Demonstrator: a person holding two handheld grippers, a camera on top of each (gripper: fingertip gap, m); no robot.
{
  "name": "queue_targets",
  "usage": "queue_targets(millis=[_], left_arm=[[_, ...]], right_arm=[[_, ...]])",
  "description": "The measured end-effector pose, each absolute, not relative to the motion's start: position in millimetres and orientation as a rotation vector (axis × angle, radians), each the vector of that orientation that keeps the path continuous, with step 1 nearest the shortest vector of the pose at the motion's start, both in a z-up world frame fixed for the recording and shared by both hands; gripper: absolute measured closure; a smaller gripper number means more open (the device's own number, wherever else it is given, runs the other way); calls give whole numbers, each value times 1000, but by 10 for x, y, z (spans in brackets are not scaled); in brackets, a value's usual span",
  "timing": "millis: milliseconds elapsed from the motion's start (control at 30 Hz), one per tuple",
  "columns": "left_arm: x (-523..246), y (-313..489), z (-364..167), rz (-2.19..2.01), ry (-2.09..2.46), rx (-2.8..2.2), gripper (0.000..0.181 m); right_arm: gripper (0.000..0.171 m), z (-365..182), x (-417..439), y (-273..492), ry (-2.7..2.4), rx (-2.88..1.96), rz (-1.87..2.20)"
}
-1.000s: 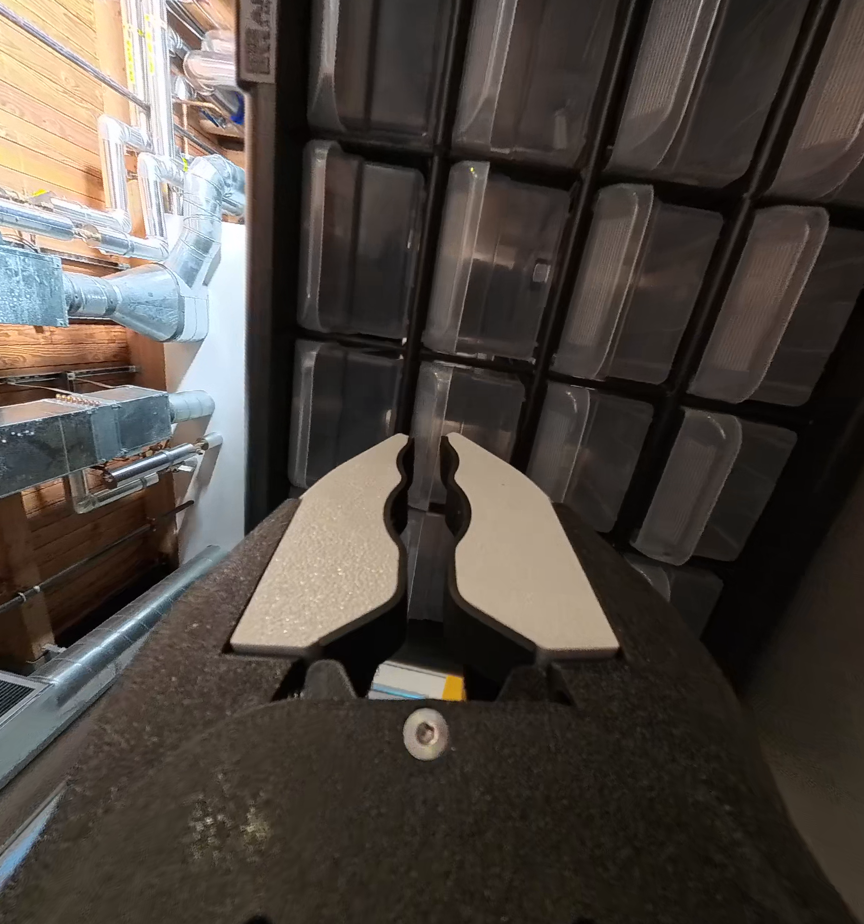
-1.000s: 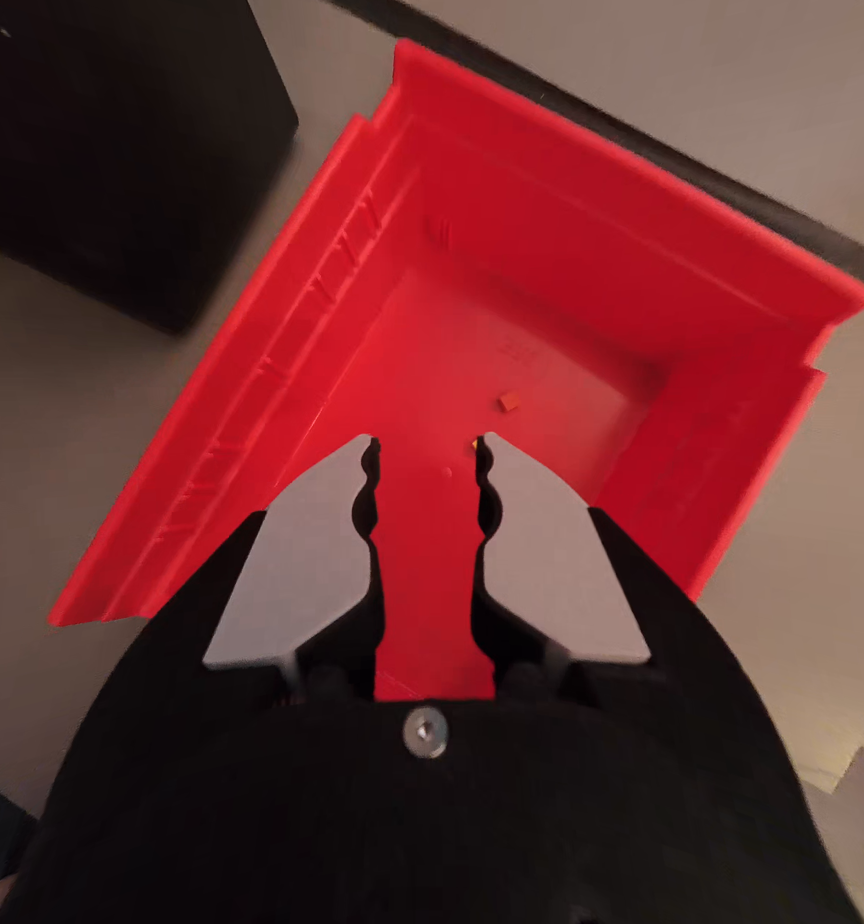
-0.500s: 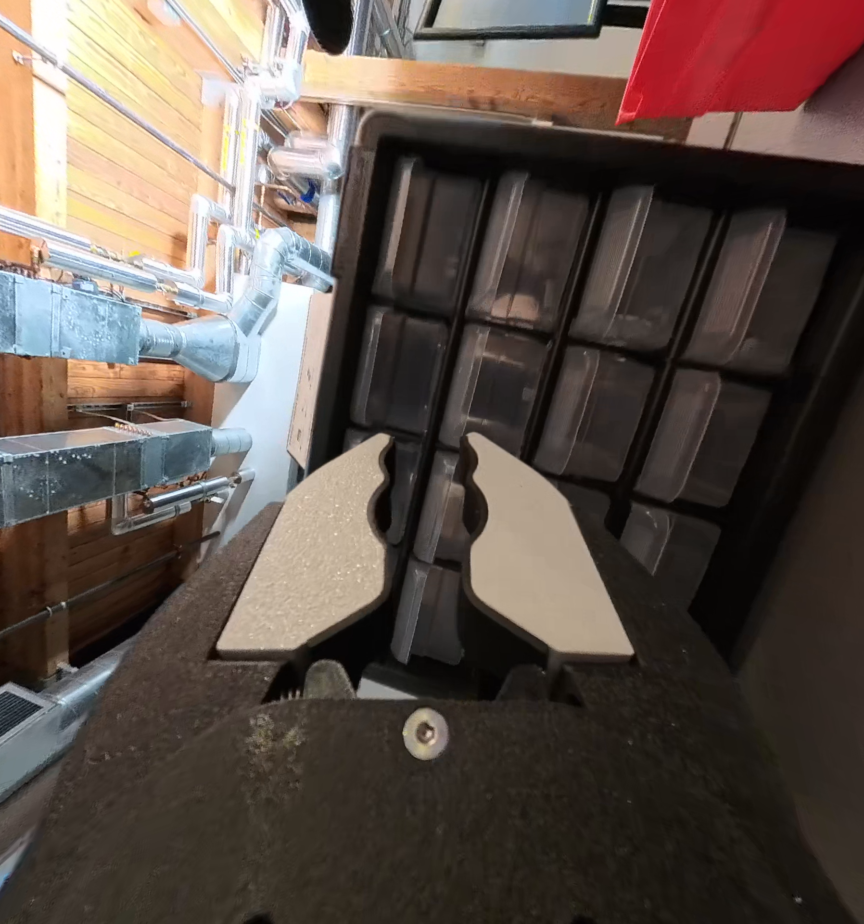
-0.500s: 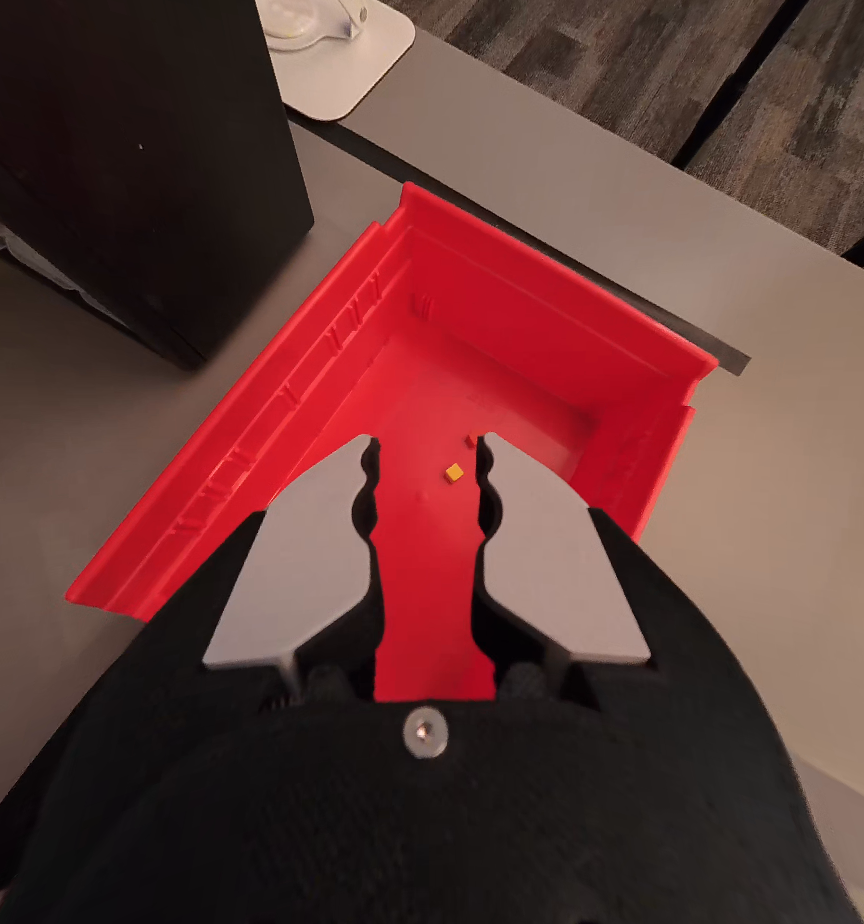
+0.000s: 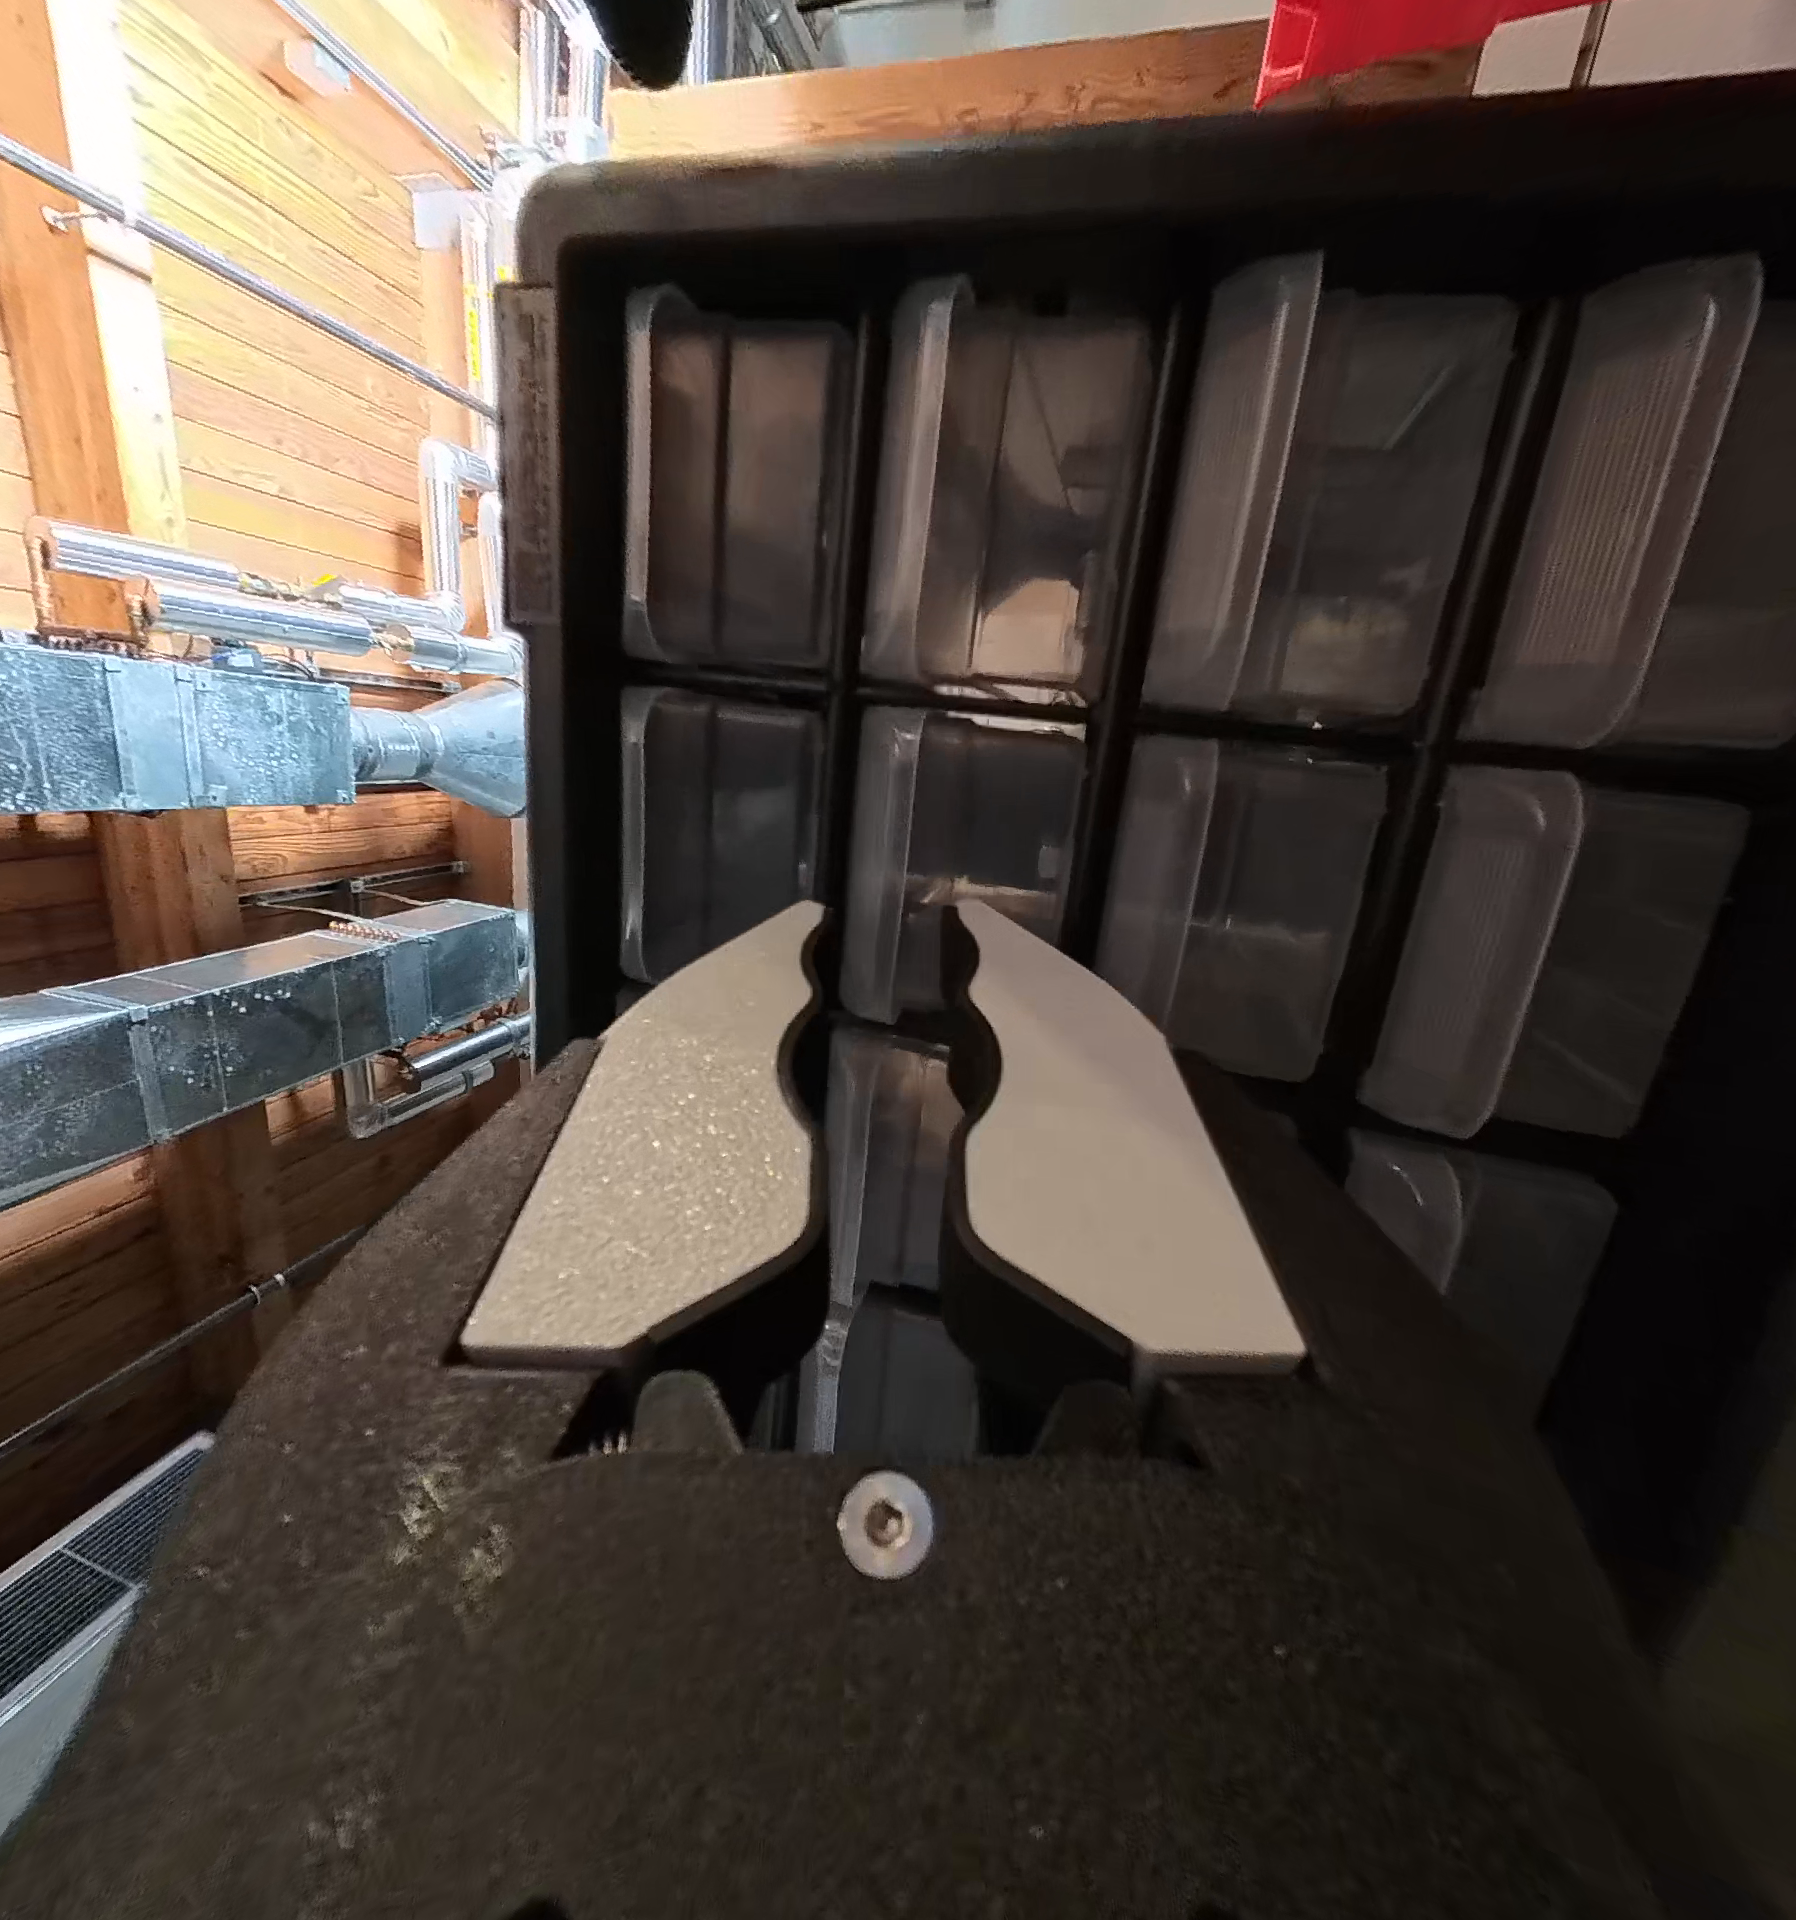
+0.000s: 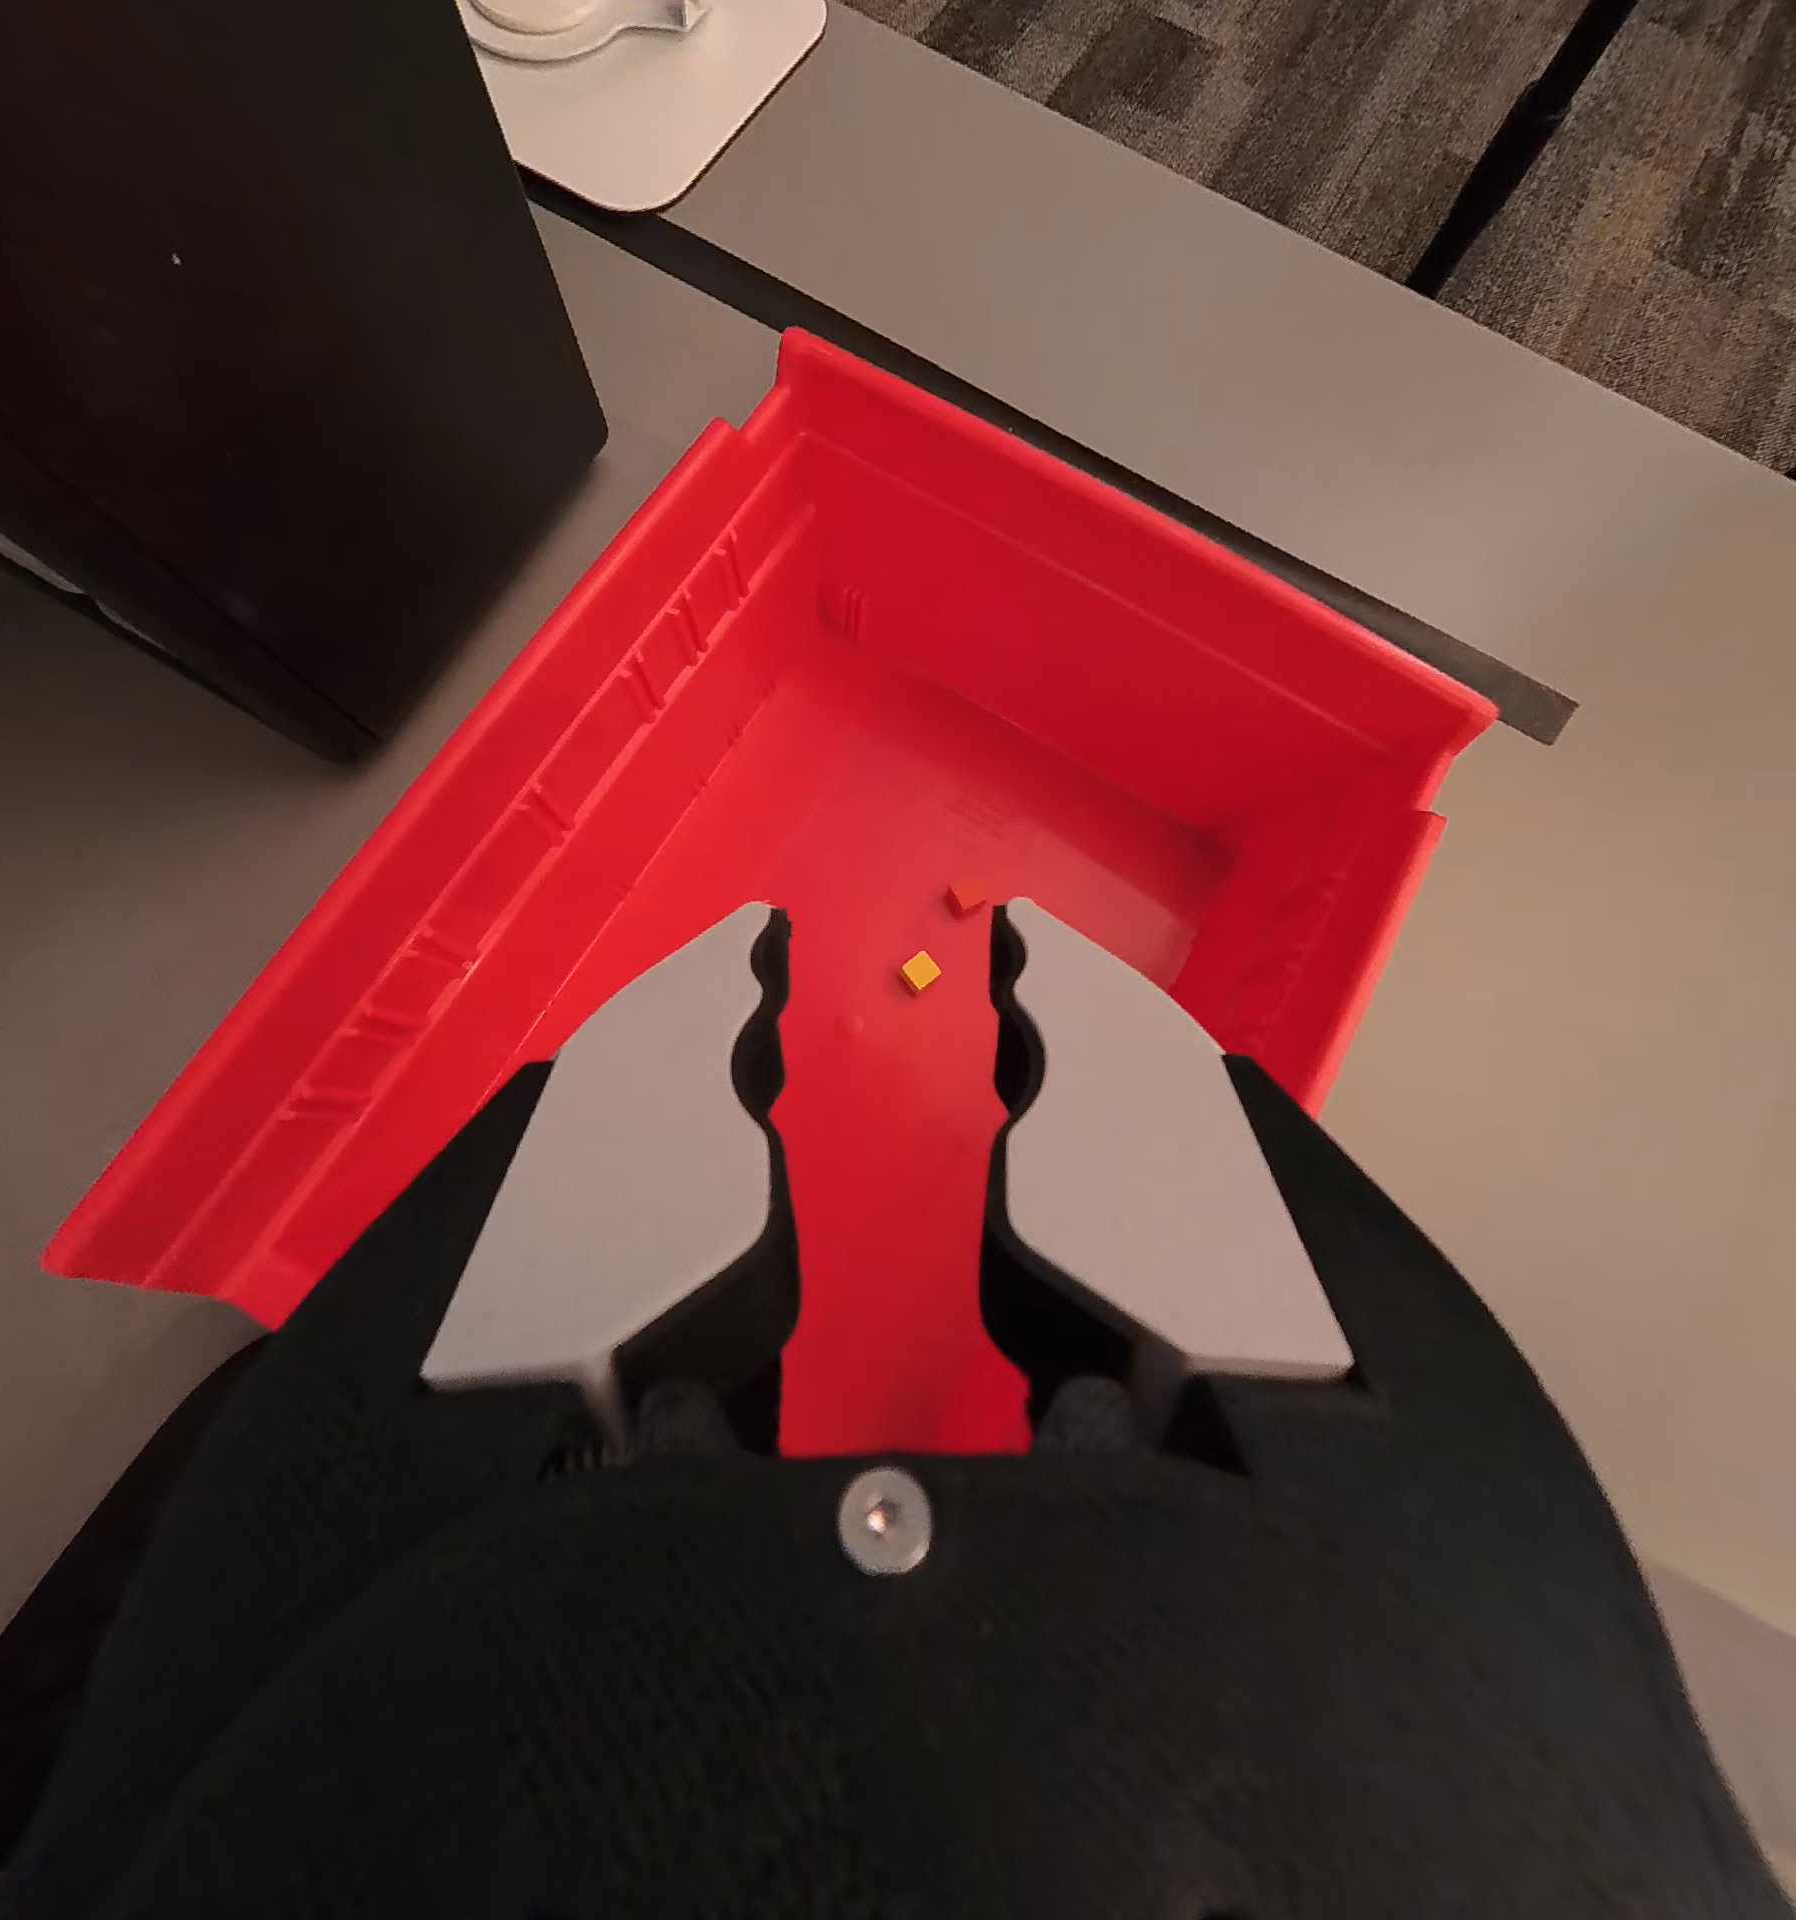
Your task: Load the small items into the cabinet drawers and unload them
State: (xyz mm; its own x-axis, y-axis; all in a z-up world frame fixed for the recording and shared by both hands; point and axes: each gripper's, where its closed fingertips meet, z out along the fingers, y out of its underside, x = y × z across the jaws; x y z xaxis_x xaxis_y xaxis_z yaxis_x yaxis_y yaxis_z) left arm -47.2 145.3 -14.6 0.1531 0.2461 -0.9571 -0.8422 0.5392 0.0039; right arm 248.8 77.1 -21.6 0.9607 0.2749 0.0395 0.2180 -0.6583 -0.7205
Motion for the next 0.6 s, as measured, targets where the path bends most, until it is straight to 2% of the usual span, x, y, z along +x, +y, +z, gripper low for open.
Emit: queue_targets(millis=[200,600], left_arm=[[-463,1436,-113,851,1144,-611,174],[-519,1275,-106,835,1141,-606,175]], right_arm=[[133,-226,2480,771,-353,-2312,100],[133,-224,2431,771,-386,-2318,88]])
